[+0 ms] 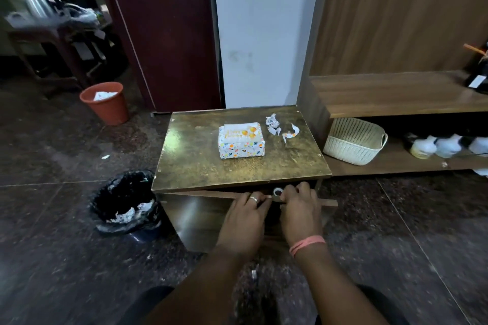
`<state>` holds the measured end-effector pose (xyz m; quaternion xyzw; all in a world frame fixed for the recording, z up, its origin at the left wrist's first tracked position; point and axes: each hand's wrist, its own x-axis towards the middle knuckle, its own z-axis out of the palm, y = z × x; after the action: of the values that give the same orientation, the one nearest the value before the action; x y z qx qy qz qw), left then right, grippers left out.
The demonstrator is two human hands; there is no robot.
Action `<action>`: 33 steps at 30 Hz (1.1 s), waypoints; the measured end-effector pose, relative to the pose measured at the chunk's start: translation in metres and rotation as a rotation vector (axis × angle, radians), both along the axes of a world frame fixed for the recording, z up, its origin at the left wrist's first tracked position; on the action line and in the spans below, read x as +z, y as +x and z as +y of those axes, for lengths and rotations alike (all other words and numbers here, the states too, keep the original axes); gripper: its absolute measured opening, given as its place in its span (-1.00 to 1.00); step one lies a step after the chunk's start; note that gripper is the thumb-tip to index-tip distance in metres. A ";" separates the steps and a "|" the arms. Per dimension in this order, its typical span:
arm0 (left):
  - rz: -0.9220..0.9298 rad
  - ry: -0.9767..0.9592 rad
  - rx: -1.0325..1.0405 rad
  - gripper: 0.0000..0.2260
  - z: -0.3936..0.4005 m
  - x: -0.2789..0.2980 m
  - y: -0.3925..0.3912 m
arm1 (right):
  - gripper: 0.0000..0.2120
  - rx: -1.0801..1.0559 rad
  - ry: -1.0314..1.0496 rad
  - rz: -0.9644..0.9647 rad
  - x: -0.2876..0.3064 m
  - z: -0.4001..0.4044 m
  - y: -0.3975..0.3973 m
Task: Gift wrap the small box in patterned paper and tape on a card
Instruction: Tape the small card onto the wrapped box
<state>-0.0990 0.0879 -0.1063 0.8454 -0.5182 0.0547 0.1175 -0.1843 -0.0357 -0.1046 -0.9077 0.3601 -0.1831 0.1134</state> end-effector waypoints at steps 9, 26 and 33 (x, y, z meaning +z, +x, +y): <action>0.162 0.167 0.065 -0.40 -0.006 0.005 0.012 | -0.81 0.030 0.297 -0.086 -0.010 0.009 0.032; 0.279 -0.283 0.152 -0.77 -0.068 0.082 0.037 | -0.89 -0.006 0.300 -0.350 0.063 -0.049 0.075; 0.467 -0.308 0.197 -0.62 -0.135 0.083 0.054 | -0.62 0.047 0.298 -0.046 0.052 -0.142 0.120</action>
<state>-0.0451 -0.0470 -0.0238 0.8534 -0.3784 -0.0521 0.3547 -0.0639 -0.1774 -0.0523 -0.8846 0.3593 -0.1458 0.2592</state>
